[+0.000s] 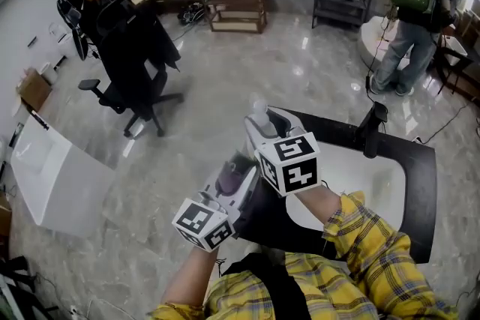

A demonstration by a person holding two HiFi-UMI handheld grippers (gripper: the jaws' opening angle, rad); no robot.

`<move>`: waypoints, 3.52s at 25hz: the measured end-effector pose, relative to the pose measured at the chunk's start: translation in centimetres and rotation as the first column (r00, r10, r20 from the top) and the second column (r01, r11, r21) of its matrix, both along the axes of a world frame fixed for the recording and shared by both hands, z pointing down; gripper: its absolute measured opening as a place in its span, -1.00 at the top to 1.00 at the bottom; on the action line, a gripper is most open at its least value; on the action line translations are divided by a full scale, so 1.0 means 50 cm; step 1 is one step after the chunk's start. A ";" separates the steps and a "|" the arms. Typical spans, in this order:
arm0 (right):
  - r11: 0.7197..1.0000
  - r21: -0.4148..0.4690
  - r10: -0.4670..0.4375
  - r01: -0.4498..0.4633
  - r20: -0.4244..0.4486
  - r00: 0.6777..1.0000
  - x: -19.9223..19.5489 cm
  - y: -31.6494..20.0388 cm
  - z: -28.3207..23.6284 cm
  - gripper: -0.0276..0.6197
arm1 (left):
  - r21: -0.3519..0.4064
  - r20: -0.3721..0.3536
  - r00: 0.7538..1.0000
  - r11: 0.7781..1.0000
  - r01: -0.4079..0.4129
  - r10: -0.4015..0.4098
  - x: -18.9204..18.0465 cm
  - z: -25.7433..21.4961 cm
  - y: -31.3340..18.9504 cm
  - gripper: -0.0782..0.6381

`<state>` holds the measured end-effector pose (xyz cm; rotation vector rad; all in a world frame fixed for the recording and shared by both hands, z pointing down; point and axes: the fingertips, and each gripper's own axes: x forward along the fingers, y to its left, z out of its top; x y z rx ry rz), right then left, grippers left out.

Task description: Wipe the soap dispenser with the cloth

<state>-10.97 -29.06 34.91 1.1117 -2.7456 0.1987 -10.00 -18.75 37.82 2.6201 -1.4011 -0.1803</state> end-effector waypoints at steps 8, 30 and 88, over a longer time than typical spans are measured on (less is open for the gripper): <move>0.997 0.012 -0.081 0.080 0.099 0.992 0.022 0.023 -0.018 0.41 | 0.073 0.057 0.998 0.997 -0.013 0.008 -0.017 -0.045 -0.013 0.61; 0.996 -0.061 0.079 -0.067 0.231 0.970 0.209 0.021 -0.014 0.43 | 0.214 0.336 0.928 0.947 -0.241 0.161 0.093 -0.015 -0.042 0.61; 0.613 -0.020 -0.781 0.790 -0.172 0.601 -0.038 0.049 0.009 0.13 | 0.072 -0.005 0.999 0.997 -0.038 0.039 -0.082 -0.029 0.092 0.61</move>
